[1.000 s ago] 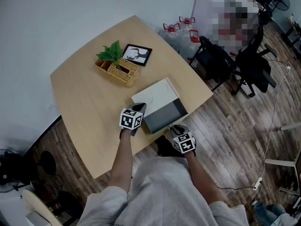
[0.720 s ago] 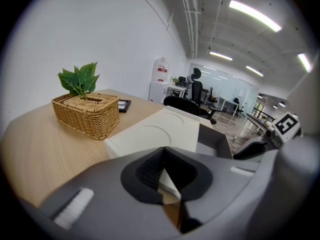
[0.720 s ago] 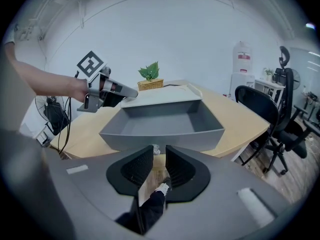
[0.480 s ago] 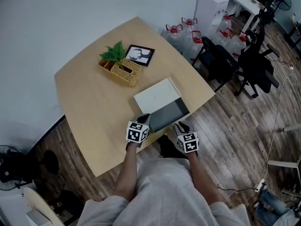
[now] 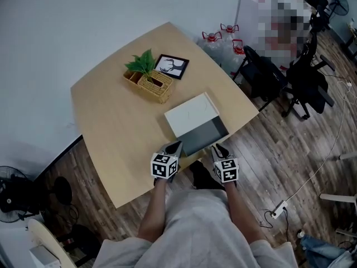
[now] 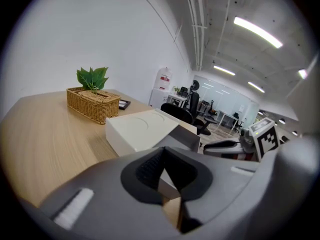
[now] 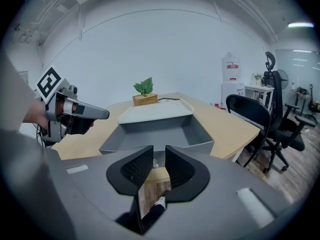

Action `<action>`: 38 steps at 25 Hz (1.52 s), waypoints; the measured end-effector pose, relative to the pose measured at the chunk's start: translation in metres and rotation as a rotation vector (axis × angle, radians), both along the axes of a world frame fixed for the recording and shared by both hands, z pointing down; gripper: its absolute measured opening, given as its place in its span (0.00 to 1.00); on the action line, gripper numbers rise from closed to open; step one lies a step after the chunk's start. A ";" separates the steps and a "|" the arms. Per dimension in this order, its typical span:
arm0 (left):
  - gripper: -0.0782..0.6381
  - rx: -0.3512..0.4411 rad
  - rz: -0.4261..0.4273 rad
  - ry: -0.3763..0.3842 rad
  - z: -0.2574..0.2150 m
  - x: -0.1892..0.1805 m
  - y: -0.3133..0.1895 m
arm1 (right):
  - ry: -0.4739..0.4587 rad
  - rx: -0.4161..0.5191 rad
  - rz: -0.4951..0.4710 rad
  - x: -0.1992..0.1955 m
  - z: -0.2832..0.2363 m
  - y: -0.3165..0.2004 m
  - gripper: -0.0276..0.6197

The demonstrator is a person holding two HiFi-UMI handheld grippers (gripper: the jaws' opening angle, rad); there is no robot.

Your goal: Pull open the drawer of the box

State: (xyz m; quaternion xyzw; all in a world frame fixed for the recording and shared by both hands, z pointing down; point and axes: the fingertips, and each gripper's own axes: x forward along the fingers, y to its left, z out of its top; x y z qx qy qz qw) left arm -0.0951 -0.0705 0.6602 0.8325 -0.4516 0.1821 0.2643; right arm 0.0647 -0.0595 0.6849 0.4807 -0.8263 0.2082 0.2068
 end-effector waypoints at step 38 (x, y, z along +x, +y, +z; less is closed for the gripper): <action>0.18 0.005 0.034 0.003 0.000 0.005 0.016 | -0.046 0.011 -0.001 -0.006 -0.009 0.004 0.05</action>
